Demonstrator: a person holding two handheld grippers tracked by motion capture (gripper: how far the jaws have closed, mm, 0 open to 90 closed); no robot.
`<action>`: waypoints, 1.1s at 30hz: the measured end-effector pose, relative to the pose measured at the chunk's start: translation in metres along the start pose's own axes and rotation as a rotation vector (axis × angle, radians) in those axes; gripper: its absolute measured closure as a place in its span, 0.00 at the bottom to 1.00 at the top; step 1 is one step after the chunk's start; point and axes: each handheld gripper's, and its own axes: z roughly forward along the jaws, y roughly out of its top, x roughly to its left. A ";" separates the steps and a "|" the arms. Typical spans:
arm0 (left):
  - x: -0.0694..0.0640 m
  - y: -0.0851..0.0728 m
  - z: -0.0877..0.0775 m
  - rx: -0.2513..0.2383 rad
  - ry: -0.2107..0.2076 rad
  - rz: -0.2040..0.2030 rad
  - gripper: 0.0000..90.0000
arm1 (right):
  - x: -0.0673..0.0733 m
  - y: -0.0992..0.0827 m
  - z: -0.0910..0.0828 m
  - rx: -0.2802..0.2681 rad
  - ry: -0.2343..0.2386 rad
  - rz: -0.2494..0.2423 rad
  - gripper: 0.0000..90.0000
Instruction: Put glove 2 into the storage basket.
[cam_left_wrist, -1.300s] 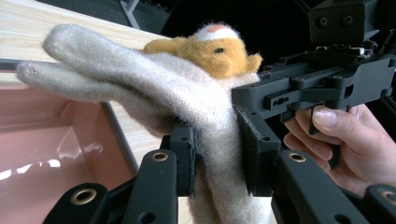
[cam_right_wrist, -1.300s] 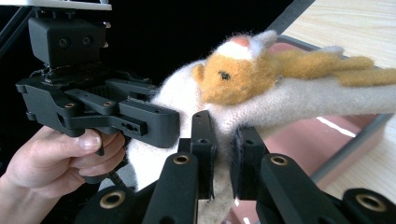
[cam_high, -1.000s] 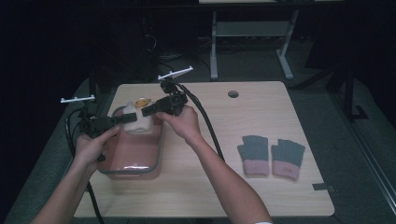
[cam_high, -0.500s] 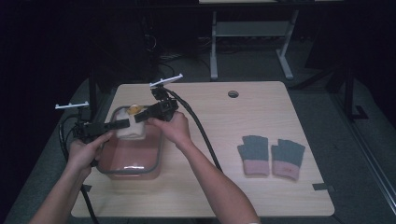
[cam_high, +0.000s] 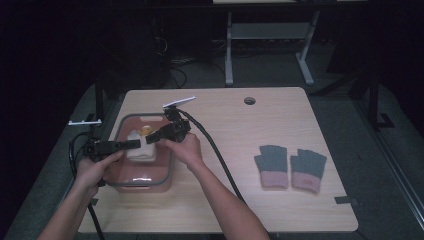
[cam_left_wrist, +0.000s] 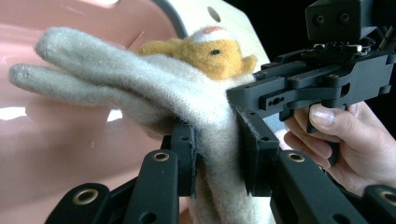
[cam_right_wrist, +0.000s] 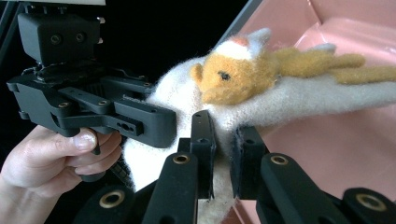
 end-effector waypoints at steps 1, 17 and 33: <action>0.001 -0.001 0.001 0.005 0.005 -0.002 0.78 | -0.002 -0.001 0.002 -0.001 0.003 0.004 0.90; 0.008 -0.015 0.017 0.123 0.142 0.041 0.78 | -0.020 -0.021 0.026 0.056 -0.039 0.024 0.90; 0.008 -0.020 0.028 0.203 0.251 0.069 0.78 | -0.013 -0.020 0.020 0.115 -0.151 -0.042 0.83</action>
